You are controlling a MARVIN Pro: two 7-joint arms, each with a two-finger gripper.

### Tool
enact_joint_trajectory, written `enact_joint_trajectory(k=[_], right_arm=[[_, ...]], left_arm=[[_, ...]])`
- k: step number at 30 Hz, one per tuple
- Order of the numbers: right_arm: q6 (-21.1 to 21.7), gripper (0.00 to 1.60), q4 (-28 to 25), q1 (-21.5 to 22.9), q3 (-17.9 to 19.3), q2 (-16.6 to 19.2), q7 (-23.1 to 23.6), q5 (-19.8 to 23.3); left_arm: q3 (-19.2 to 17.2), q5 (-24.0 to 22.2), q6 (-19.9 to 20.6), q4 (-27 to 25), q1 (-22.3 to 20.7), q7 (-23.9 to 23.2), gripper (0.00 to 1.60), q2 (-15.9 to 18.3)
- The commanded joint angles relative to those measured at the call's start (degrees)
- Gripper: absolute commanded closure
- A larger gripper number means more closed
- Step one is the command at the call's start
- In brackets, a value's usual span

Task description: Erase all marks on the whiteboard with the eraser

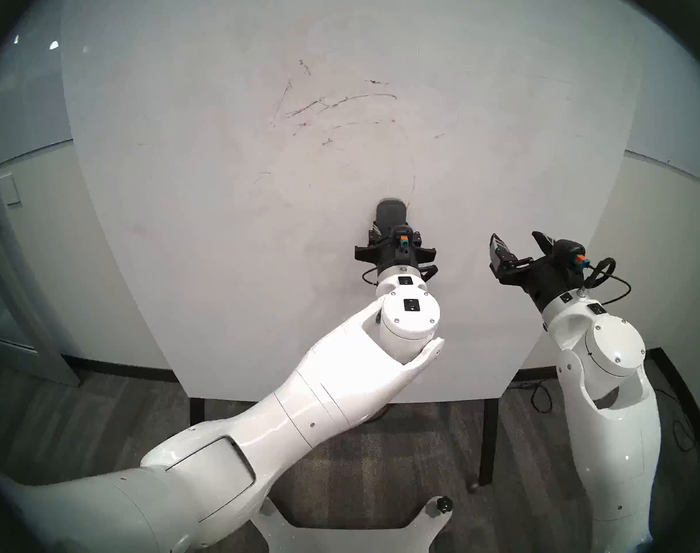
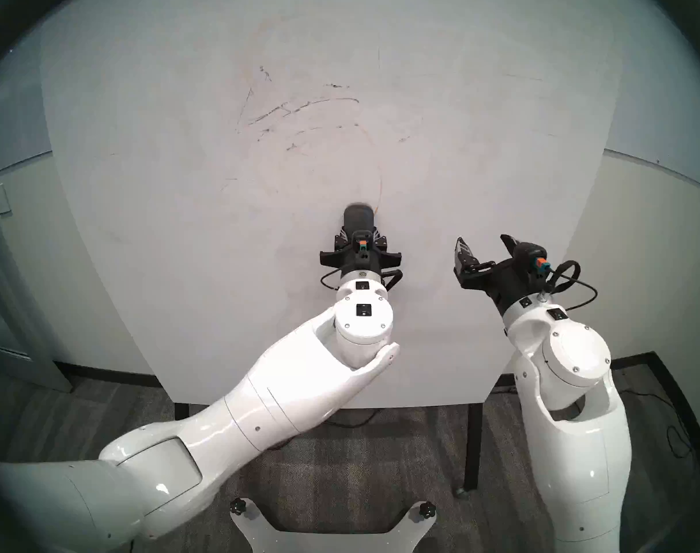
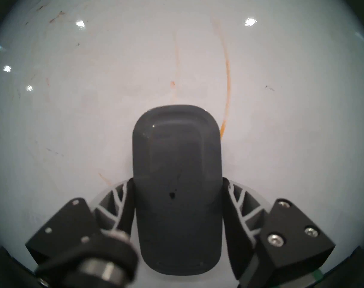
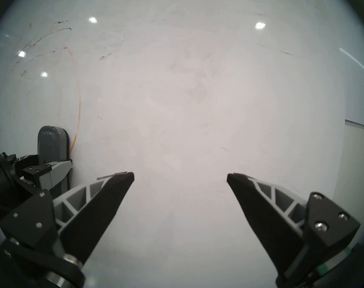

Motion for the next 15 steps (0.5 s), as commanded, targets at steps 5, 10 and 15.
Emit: enact_joint_trajectory(k=[5,10,15], right_arm=[[-0.4,0.00,-1.2,0.5,-0.1,0.1,0.1,0.0],[-0.4,0.00,-1.2,0.5,-0.1,0.1,0.1,0.0],[-0.5,0.00,-1.2,0.5,-0.1,0.1,0.1,0.0]], left_arm=[[0.1,1.5,-0.7,-2.1,-4.4,-0.7,1.60,-2.0],[0.2,1.7,-0.7,-2.3,-4.7,-0.6,1.60,-2.3],[0.2,1.9,-0.9,-2.4,-5.2,-0.7,1.60,-2.5]])
